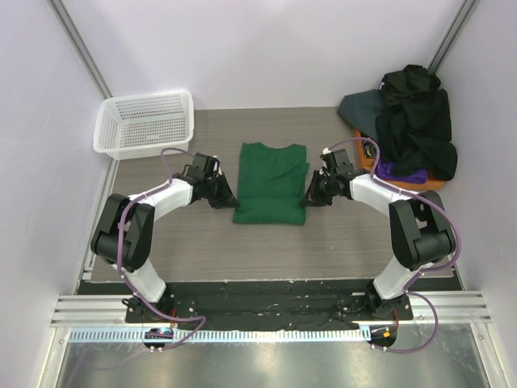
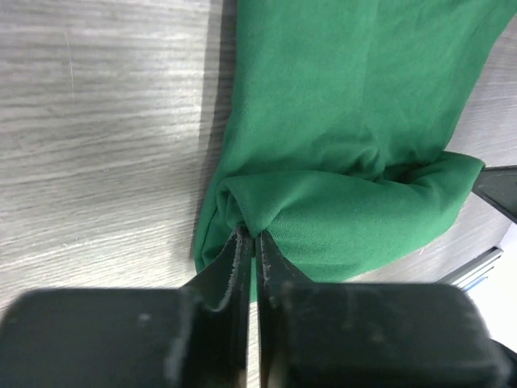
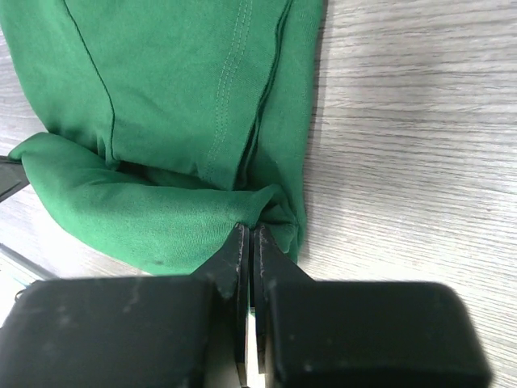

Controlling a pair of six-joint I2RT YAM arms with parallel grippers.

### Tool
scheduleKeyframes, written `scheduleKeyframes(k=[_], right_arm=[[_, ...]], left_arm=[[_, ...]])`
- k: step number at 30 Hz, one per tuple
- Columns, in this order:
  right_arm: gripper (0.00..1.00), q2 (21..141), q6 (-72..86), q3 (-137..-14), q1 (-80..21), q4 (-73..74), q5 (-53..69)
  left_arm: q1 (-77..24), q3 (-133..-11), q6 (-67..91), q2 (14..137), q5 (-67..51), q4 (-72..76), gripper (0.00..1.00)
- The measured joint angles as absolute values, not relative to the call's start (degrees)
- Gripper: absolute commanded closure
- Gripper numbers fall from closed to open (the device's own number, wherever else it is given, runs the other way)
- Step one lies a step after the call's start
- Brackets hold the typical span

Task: Roll the t-shirts
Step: Roll the T-shirt to the center of the board.

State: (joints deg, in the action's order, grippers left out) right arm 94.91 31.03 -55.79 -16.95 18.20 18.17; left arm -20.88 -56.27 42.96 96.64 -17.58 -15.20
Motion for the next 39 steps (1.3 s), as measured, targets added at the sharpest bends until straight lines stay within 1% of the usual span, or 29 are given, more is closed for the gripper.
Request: scheduleKeyframes(k=[1, 2, 4, 5, 8, 11, 13, 14, 15, 16, 18, 19, 22, 26, 29, 32, 39], right_arm=[[0.86, 94.89, 31.18, -55.79, -16.95, 18.15, 18.09], [0.76, 94.87, 31.29, -55.79, -16.95, 18.11, 18.02], [0.69, 94.85, 31.77, -55.83, -16.95, 18.09, 17.80], [0.63, 94.74, 31.68, -55.86, -16.91, 18.02, 17.65], [0.58, 93.43, 31.73, -55.86, -16.69, 18.13, 17.50], [0.58, 89.58, 31.66, -55.83, -16.69, 18.28, 17.50], [0.62, 85.80, 31.64, -55.77, -16.67, 18.31, 17.58], [0.70, 84.16, 31.62, -55.70, -16.67, 18.24, 17.74], [0.74, 81.30, 31.66, -55.24, -16.84, 17.80, 18.17], [0.81, 79.61, 31.53, -54.85, -16.99, 17.61, 18.81], [0.87, 76.01, 32.18, -52.95, -17.91, 15.49, 21.85], [0.92, 75.02, 32.91, -51.55, -18.70, 13.26, 23.62], [0.99, 74.56, 35.57, -45.56, -23.40, 5.72, 29.82], [0.99, 79.90, 38.76, -40.23, -29.43, -0.43, 34.70], [0.99, 84.93, 40.84, -39.51, -29.98, -5.91, 36.84], [0.99, 88.33, 41.34, -40.32, -29.82, -9.43, 37.28], [0.99, 97.43, 41.89, -46.24, -29.34, -14.72, 37.71]], left_arm=[[-20.88, -56.42, 42.83, 96.68, -17.61, -15.14, 0.80], [-20.86, -56.47, 42.81, 96.68, -17.58, -14.90, 0.78], [-20.84, -56.64, 42.59, 96.68, -17.37, -14.61, 0.73], [-20.82, -56.75, 42.54, 96.64, -17.06, -14.57, 0.71], [-20.73, -56.93, 42.06, 95.88, -16.32, -14.59, 0.68], [-20.64, -56.88, 41.85, 93.23, -15.70, -14.68, 0.66], [-20.60, -56.60, 41.91, 90.19, -15.38, -14.46, 0.66], [-20.62, -56.21, 42.00, 88.55, -15.18, -14.37, 0.66], [-20.84, -55.33, 42.19, 85.93, -14.90, -14.35, 0.67], [-21.10, -54.52, 42.63, 83.59, -14.72, -14.13, 0.67], [-22.09, -52.86, 43.33, 79.59, -14.28, -13.45, 0.69], [-22.70, -52.31, 43.62, 78.43, -14.22, -13.17, 0.69], [-24.97, -50.11, 44.84, 76.36, -14.13, -11.60, 0.72], [-26.13, -46.78, 45.78, 76.18, -14.33, -10.92, 0.75], [-26.13, -44.80, 46.30, 75.68, -14.83, -10.15, 0.79], [-26.13, -43.66, 46.33, 75.02, -15.84, -8.03, 0.81], [-26.13, -43.62, 46.57, 77.36, -18.48, -2.61, 0.80]])
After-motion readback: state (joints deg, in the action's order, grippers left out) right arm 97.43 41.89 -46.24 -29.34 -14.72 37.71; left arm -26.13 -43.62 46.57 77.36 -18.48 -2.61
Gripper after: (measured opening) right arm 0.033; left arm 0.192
